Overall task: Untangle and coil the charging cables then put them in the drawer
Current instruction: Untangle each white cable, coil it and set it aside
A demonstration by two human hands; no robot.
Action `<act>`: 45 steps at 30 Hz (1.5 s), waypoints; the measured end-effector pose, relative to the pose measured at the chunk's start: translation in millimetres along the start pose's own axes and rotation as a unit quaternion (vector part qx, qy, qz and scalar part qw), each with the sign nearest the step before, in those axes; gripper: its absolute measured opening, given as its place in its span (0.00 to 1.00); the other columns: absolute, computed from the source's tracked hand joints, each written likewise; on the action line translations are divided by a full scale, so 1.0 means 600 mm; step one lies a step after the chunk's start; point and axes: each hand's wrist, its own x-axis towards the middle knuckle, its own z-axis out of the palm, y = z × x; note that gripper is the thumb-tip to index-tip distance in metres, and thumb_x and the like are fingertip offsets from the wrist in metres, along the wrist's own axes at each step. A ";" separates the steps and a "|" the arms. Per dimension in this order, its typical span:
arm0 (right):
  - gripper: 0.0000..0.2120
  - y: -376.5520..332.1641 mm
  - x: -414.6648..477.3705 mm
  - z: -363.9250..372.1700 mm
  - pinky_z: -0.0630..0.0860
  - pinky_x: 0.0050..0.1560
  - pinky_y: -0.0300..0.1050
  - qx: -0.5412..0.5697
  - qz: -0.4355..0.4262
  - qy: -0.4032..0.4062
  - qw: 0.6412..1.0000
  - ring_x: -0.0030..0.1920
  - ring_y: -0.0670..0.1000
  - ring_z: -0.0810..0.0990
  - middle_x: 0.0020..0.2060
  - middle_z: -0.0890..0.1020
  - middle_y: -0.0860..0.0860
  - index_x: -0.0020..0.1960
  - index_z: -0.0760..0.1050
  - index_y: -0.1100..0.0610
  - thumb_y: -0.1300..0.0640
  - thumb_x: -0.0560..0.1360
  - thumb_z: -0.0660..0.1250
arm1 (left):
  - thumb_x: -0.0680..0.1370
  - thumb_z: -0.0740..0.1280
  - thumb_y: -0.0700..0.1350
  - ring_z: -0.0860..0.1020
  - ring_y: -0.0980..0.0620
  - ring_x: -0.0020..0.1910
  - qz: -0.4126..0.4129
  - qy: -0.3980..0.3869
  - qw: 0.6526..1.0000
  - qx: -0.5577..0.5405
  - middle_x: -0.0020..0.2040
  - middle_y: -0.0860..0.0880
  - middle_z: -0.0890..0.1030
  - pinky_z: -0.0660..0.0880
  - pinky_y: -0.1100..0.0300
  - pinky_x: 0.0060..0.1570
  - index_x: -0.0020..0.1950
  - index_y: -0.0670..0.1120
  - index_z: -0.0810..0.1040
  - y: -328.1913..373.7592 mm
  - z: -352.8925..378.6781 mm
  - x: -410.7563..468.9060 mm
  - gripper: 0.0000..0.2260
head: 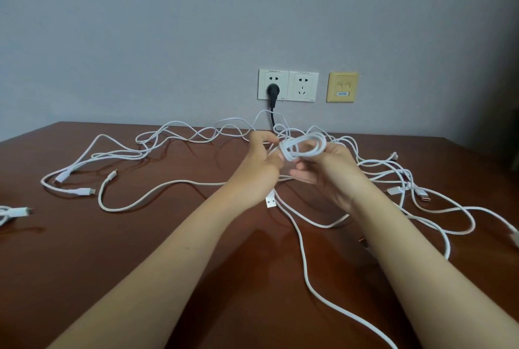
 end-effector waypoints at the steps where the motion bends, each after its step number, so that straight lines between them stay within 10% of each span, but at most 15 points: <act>1: 0.11 0.001 0.000 0.004 0.80 0.34 0.36 0.002 -0.010 0.001 1.000 0.24 0.42 0.75 0.24 0.78 0.50 0.39 0.78 0.60 0.69 0.76 0.61 | 0.81 0.56 0.40 0.68 0.54 0.31 -0.007 0.011 1.000 -0.028 0.42 0.46 0.73 0.65 0.59 0.35 0.50 0.53 0.62 0.000 0.001 0.001 0.07; 8: 0.04 0.002 -0.010 0.025 0.81 0.43 0.40 0.032 -0.075 -0.028 0.996 0.32 0.47 0.82 0.30 0.82 0.53 0.49 0.73 0.64 0.68 0.74 0.64 | 0.81 0.53 0.36 0.67 0.59 0.18 -0.076 0.029 0.933 -0.350 0.25 0.50 0.71 0.64 0.70 0.19 0.53 0.45 0.64 0.025 -0.004 -0.003 0.05; 16: 0.13 0.001 -0.021 0.037 0.80 0.29 0.42 -0.011 -0.137 0.051 0.989 0.25 0.47 0.80 0.28 0.80 0.56 0.36 0.66 0.61 0.71 0.69 0.70 | 0.77 0.57 0.35 0.66 0.57 0.18 -0.085 -0.011 0.931 -0.355 0.22 0.52 0.70 0.61 0.70 0.20 0.50 0.47 0.66 0.025 0.008 -0.008 0.07; 19: 0.14 -0.005 -0.027 0.035 0.76 0.24 0.38 -0.003 -0.155 0.073 0.985 0.22 0.46 0.78 0.21 0.77 0.51 0.35 0.66 0.61 0.73 0.68 0.70 | 0.67 0.62 0.38 0.67 0.58 0.18 -0.078 -0.016 0.944 -0.321 0.22 0.53 0.71 0.59 0.69 0.22 0.55 0.48 0.65 0.027 0.015 -0.009 0.18; 29: 0.07 -0.011 -0.029 0.031 0.76 0.31 0.34 -0.005 -0.129 -0.006 0.992 0.25 0.45 0.80 0.26 0.81 0.50 0.42 0.72 0.62 0.72 0.71 0.67 | 0.64 0.59 0.46 0.65 0.55 0.27 -0.033 0.052 0.981 -0.183 0.33 0.50 0.66 0.56 0.64 0.29 0.44 0.55 0.68 0.021 0.005 0.000 0.11; 35: 0.05 -0.010 -0.027 0.032 0.77 0.33 0.32 0.005 -0.135 -0.041 0.990 0.28 0.45 0.81 0.27 0.82 0.49 0.45 0.75 0.63 0.70 0.75 0.62 | 0.75 0.63 0.59 0.68 0.59 0.27 -0.038 0.051 0.978 -0.198 0.38 0.53 0.69 0.60 0.65 0.28 0.45 0.57 0.67 0.009 -0.002 0.005 0.08; 42: 0.05 0.001 -0.017 0.028 0.77 0.29 0.36 -0.052 -0.131 0.035 0.989 0.25 0.46 0.78 0.24 0.79 0.48 0.36 0.77 0.61 0.66 0.71 0.69 | 0.82 0.56 0.47 0.73 0.58 0.23 0.018 0.053 0.994 -0.089 0.34 0.52 0.74 0.65 0.68 0.21 0.43 0.51 0.68 0.000 0.015 -0.005 0.07; 45: 0.05 0.006 -0.015 0.026 0.80 0.32 0.38 -0.041 -0.103 0.044 0.993 0.27 0.47 0.79 0.26 0.79 0.51 0.35 0.78 0.63 0.65 0.70 0.70 | 0.80 0.59 0.41 0.74 0.57 0.36 0.109 0.084 0.990 0.024 0.38 0.51 0.74 0.68 0.68 0.35 0.47 0.46 0.74 -0.008 0.013 -0.003 0.06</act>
